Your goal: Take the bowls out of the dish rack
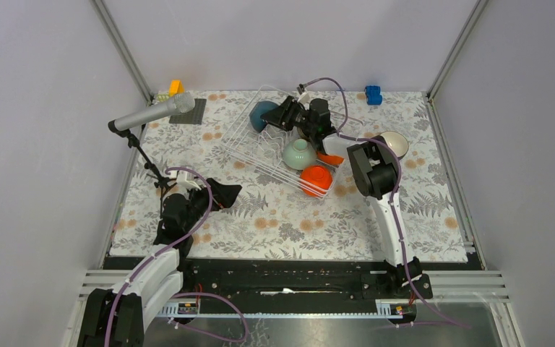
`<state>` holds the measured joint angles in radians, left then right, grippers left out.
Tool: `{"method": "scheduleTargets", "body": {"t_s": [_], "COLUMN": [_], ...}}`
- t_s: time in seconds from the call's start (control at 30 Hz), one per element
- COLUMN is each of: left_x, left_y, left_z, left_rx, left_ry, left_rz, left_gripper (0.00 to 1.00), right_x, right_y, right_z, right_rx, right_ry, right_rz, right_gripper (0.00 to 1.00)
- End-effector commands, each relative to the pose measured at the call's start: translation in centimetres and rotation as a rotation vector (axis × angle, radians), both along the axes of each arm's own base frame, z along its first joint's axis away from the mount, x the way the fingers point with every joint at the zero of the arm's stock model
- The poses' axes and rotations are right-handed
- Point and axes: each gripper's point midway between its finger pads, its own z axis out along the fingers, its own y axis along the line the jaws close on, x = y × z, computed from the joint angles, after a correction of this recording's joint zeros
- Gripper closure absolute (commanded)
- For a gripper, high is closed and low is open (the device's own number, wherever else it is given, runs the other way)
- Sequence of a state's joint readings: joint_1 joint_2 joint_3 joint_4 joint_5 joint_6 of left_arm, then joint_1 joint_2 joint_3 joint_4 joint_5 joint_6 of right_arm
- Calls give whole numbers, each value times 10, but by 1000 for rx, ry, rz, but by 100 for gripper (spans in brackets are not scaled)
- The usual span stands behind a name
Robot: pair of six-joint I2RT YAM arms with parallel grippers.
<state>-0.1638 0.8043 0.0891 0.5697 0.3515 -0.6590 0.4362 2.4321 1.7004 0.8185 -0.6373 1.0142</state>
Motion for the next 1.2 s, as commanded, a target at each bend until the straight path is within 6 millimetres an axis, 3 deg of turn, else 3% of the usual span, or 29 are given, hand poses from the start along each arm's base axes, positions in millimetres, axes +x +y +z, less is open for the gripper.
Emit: {"method": "scheduleTargets", "body": {"t_s": [0.0, 0.4, 0.47, 0.57, 0.67, 0.83, 0.9, 0.93, 1.0, 1.03, 1.17], "left_x": [3, 5, 5, 5, 5, 5, 5, 4, 4, 4, 4], "left_y": [1, 0, 1, 1, 1, 1, 1, 1, 1, 1, 1], "left_z": [9, 7, 8, 7, 7, 7, 8, 8, 8, 8, 8], "left_rx": [6, 9, 9, 9, 8, 11, 11, 11, 10, 10, 10], "left_ry": [-48, -43, -44, -41, -41, -42, -45, -45, -46, -46, -46], "left_rz": [3, 3, 4, 4, 6, 6, 8, 7, 7, 6, 5], "left_gripper": [1, 1, 1, 1, 1, 1, 1, 1, 1, 1, 1], "right_x": [-4, 11, 12, 18, 26, 33, 32, 32, 34, 35, 34], "right_y": [5, -2, -4, -4, -4, -5, -5, -5, -7, -8, -8], "right_z": [27, 26, 29, 25, 22, 24, 27, 26, 24, 24, 28], "right_rx": [76, 137, 152, 149, 152, 175, 177, 173, 157, 151, 131], "right_ry": [-93, -75, -85, -67, -46, -34, -35, -30, -15, -12, -25], "right_rz": [62, 2, -10, -36, -62, -83, -81, -85, -107, -115, -127], "right_gripper": [50, 66, 65, 56, 56, 76, 77, 73, 48, 42, 32]}}
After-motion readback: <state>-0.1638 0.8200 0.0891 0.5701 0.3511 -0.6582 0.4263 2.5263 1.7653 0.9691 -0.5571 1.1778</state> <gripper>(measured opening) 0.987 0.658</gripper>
